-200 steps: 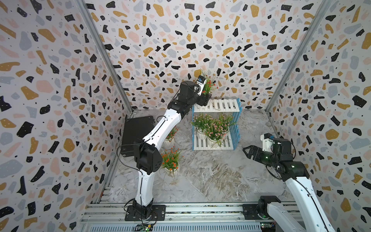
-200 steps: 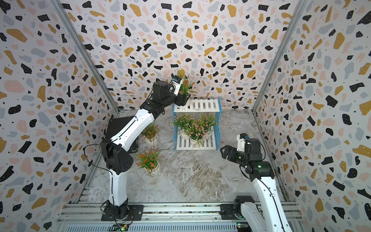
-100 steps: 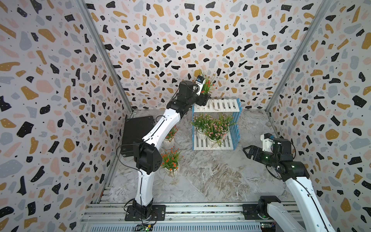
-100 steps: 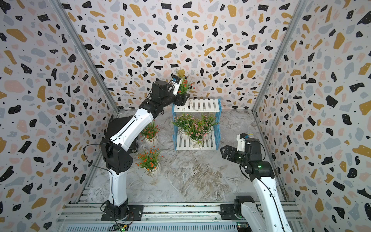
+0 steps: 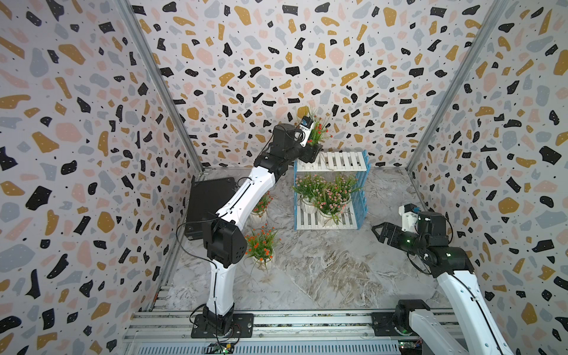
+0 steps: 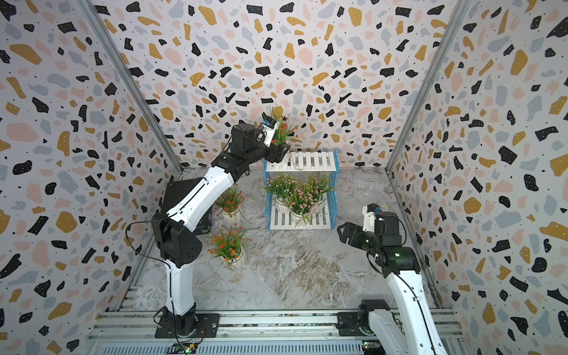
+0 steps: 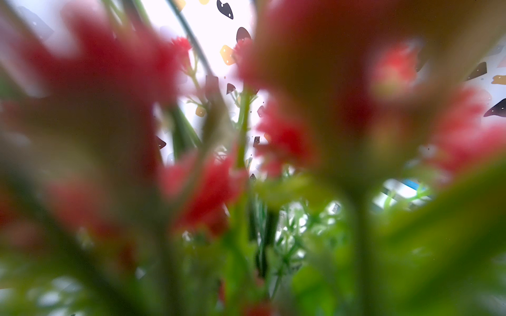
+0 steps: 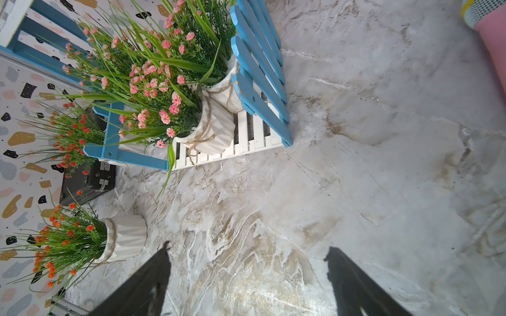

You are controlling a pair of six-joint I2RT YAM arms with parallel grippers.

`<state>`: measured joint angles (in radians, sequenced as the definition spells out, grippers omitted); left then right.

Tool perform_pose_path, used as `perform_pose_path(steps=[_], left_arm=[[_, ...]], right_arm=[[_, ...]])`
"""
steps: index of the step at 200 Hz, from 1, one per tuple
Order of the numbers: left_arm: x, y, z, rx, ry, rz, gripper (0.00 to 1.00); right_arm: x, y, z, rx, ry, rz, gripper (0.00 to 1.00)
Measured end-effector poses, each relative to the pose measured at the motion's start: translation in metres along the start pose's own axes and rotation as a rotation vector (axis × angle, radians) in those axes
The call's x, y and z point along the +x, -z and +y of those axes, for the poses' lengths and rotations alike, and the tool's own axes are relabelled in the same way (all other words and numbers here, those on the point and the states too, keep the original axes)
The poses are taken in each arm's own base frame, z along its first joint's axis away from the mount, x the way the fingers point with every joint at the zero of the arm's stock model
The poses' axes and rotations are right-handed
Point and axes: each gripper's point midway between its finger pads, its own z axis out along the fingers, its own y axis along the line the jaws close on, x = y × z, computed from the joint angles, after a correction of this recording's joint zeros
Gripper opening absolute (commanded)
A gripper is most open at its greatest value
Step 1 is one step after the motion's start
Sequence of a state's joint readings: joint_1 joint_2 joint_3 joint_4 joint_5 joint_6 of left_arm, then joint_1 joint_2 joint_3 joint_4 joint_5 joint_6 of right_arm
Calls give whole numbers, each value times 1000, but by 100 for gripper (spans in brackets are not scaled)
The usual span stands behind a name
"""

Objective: Place the baby's breath potted plants on the rack by color
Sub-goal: Place the baby's breath potted plant on the rack.

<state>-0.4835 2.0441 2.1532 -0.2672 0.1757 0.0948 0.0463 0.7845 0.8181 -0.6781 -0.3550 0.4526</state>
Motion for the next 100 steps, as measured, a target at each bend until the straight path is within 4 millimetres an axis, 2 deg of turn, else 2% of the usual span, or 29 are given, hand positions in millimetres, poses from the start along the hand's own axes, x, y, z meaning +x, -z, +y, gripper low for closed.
perform_pose_path(steps=[64,80,100], left_arm=[[1,2,2,2,2,6,74],[1,2,2,2,2,6,79],[1,2,2,5,-1,4,92]], right_arm=[[-3,0,1,-5,4,-12,91],[-4,0,2,-7,5,-14,91],[-4,0,2,-7,5,-14,91]])
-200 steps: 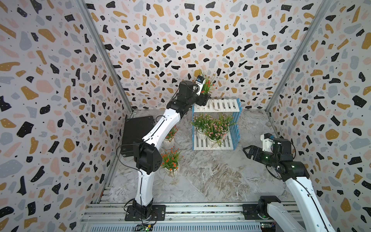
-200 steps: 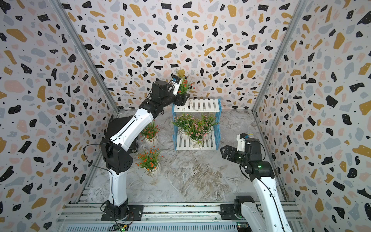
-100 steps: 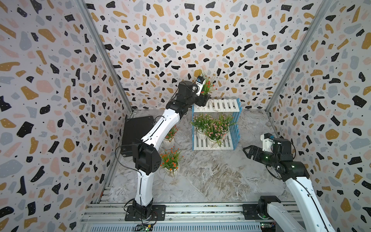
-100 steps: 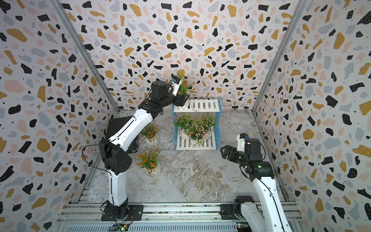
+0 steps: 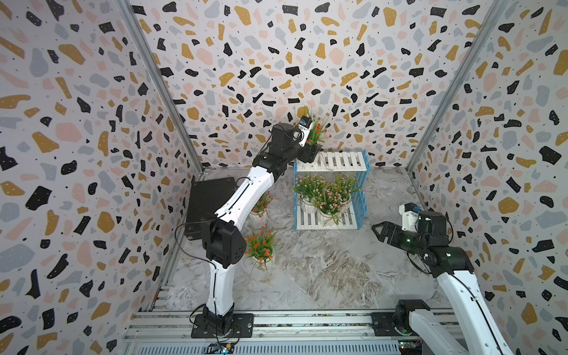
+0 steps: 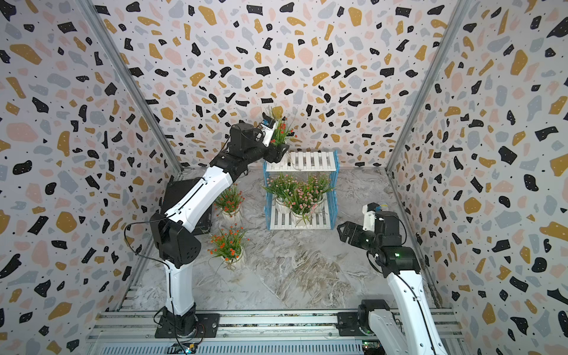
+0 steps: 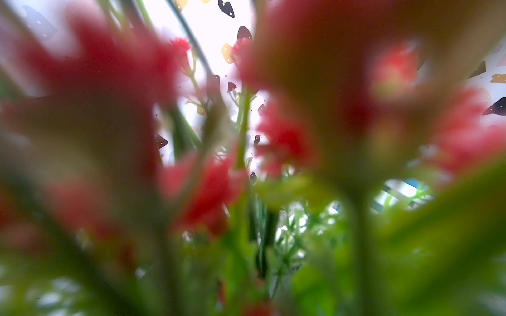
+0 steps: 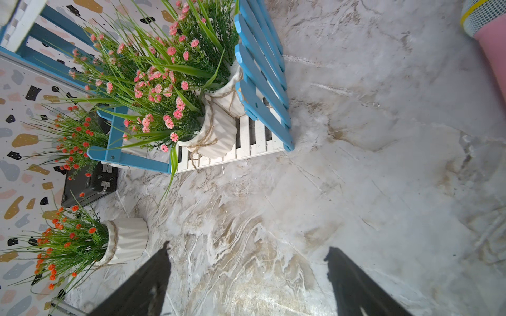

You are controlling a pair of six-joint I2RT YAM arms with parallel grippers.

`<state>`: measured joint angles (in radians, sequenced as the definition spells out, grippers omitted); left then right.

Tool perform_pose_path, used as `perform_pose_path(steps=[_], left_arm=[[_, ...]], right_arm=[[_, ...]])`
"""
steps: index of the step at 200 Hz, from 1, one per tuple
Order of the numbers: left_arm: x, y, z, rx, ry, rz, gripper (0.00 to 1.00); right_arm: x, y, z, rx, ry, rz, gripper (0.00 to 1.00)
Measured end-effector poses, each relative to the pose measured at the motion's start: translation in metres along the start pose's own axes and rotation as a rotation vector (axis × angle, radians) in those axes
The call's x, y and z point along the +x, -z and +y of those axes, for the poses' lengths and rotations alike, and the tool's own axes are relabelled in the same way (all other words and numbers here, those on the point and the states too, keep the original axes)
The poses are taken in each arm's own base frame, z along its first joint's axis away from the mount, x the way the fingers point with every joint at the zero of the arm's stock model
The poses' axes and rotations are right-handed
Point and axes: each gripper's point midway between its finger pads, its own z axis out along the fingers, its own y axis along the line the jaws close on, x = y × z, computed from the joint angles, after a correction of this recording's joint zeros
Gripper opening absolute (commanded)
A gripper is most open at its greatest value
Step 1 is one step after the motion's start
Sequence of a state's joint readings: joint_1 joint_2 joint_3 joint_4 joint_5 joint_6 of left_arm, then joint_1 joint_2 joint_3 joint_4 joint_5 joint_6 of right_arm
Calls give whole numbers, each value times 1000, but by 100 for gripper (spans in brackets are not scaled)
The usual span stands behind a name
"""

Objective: Place the baby's breath potted plants on the rack by color
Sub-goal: Place the baby's breath potted plant on the rack.

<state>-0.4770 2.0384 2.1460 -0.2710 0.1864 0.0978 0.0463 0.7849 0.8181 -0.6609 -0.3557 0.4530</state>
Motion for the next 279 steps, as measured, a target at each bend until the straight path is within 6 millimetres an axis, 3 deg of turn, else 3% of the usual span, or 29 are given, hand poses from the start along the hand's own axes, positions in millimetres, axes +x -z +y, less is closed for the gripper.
perform_pose_path(steps=[19,87,157,214,279], left_arm=[[1,0,1,-3,-1,1,100],[-4,8,-1,31,-3,-13,99],[-14,34,-19,141,-19,-45,99],[-9,53,-24,170,-22,-59,99],[-39,98,6,136,11,-170,99]], right_arm=[[0,0,0,0,0,0,91],[-1,0,0,-1,1,-2,92],[-1,0,2,-10,2,-4,92],[-1,-1,2,-13,3,-1,91],[0,-2,4,-15,13,6,93]])
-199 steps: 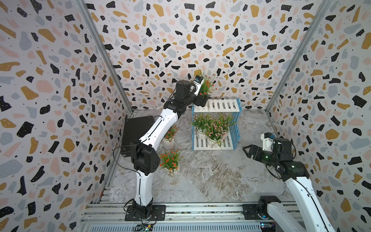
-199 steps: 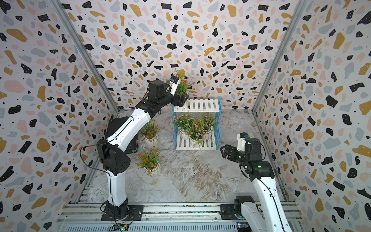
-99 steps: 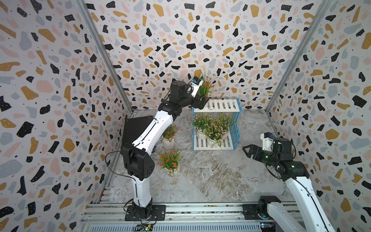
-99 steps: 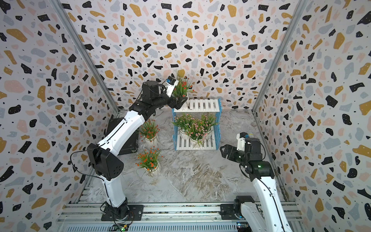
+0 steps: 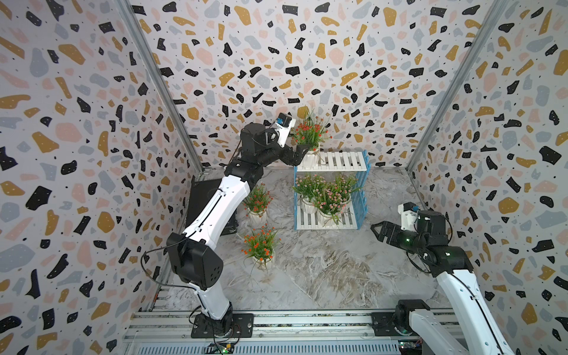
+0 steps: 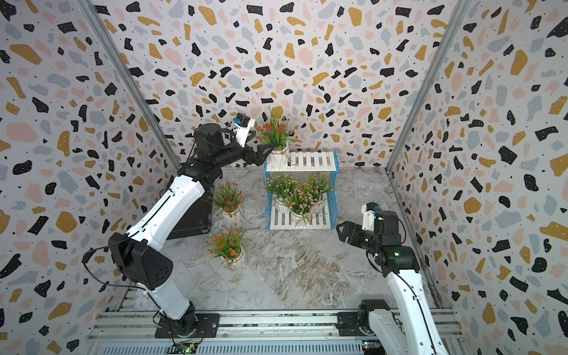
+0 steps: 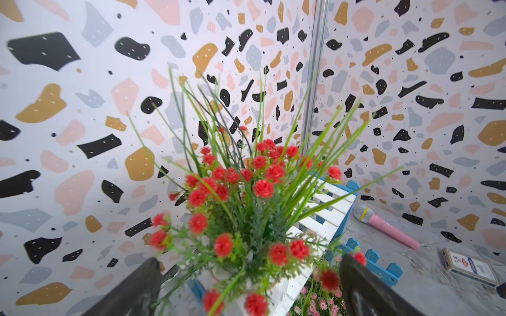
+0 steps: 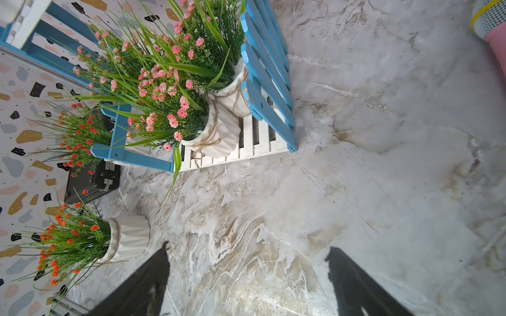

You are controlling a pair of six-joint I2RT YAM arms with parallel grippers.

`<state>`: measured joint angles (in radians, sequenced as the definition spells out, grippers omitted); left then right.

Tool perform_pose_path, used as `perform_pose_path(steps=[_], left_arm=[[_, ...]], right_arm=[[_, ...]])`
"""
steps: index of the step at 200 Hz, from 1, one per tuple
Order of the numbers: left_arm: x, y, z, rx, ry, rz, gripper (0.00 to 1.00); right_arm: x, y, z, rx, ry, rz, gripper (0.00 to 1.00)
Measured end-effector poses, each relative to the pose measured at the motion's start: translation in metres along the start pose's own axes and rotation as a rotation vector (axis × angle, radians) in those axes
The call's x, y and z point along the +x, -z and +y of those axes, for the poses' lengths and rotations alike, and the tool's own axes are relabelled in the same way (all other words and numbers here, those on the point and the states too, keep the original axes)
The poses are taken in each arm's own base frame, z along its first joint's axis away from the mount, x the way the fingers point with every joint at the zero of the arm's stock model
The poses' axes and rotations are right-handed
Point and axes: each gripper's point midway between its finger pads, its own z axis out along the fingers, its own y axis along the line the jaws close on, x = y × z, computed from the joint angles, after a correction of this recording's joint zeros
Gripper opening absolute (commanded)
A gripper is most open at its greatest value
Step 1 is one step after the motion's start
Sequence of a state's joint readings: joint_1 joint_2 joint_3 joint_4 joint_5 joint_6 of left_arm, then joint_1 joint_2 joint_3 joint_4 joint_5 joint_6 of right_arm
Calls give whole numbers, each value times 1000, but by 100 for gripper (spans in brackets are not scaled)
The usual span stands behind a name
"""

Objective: Place the baby's breath potted plants on the rack by color
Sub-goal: Place the baby's breath potted plant on the rack, then pick up the baby's breath potted plant from the center of the board.

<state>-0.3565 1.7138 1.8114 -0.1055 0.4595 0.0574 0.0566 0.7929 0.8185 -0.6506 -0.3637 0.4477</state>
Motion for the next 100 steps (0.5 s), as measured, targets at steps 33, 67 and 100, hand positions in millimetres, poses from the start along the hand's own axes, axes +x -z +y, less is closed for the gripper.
perform_pose_path(steps=[33,67,100], left_arm=[[-4,28,18,-38,75,-29,99],[1,66,62,-155,234,-34,99],[22,106,90,-302,384,8,99]], right_arm=[[-1,-3,11,-6,45,16,93],[5,-20,62,-83,218,71,93],[48,-58,128,-204,447,172,95]])
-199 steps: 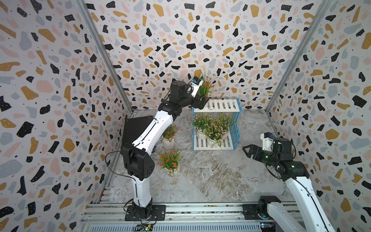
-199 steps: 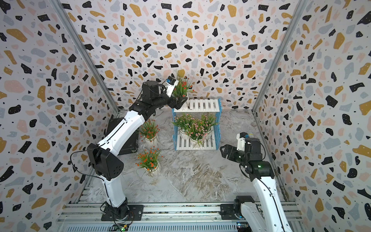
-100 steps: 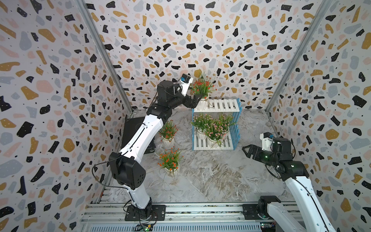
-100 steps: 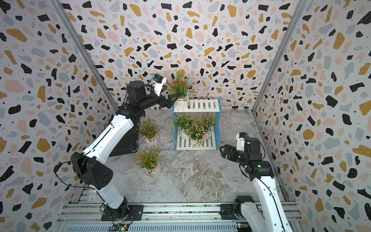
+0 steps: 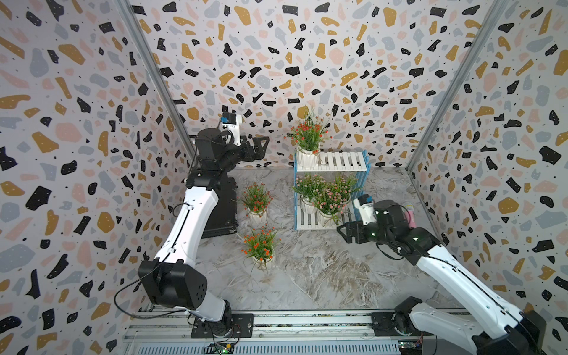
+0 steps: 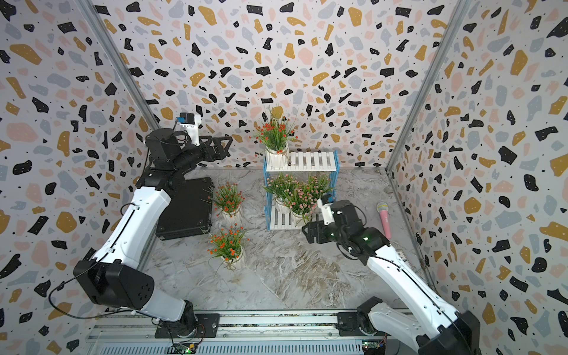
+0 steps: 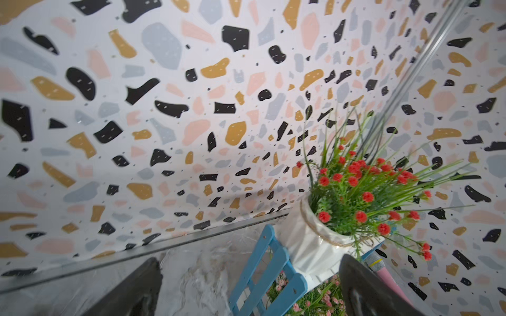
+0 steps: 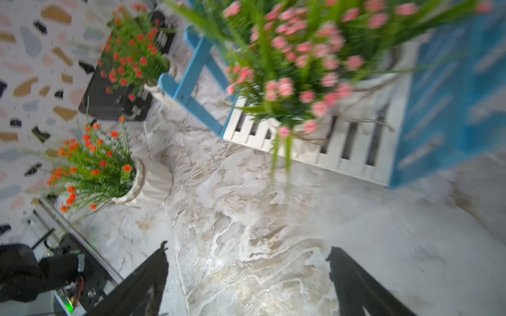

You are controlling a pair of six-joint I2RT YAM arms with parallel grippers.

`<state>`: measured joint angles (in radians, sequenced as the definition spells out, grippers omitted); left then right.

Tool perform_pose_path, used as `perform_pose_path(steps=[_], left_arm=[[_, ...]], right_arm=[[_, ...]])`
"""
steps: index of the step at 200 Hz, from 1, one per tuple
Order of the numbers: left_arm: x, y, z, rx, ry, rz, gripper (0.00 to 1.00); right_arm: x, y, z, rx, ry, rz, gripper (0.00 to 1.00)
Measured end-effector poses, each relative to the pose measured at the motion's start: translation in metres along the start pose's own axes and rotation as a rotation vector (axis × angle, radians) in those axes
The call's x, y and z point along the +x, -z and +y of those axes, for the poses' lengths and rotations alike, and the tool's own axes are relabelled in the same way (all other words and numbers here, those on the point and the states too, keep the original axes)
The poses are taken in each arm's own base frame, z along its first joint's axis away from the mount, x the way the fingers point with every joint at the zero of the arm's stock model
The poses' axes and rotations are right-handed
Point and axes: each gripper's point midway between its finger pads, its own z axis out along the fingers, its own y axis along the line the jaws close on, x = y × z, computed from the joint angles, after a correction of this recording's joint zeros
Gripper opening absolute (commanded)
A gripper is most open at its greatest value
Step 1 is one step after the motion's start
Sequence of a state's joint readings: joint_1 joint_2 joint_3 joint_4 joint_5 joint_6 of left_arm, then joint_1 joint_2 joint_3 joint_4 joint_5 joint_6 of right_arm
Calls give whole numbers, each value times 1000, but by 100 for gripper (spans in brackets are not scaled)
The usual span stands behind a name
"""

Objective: Place the baby's breath potted plants on the rack by color
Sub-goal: Pick up the baby's breath potted plant from the center of the board.

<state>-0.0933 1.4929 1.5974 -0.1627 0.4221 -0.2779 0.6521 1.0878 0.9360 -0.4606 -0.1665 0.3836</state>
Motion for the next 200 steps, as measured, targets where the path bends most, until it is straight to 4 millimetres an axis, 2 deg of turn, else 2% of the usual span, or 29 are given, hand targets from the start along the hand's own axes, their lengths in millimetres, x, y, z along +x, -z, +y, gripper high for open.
perform_pose_path(steps=[28,45,59,79,99,130,167,200], left_arm=[[29,28,11,-102,108,68,99],[55,46,17,-168,159,121,99],[79,63,23,-221,185,170,99],[114,89,27,-286,210,240,99],[138,110,26,-315,224,283,99],[164,130,23,-326,242,311,99],[190,137,26,-338,259,361,99],[195,141,25,-342,261,375,99]], right_arm=[[22,-55,61,-120,219,55,100],[40,-85,86,-188,326,49,100],[54,-108,95,-226,381,42,100],[67,-138,96,-256,434,22,100],[71,-162,102,-300,471,-19,100],[70,-186,118,-382,509,-98,100],[65,-205,141,-469,540,-156,100],[63,-210,160,-521,570,-181,100]])
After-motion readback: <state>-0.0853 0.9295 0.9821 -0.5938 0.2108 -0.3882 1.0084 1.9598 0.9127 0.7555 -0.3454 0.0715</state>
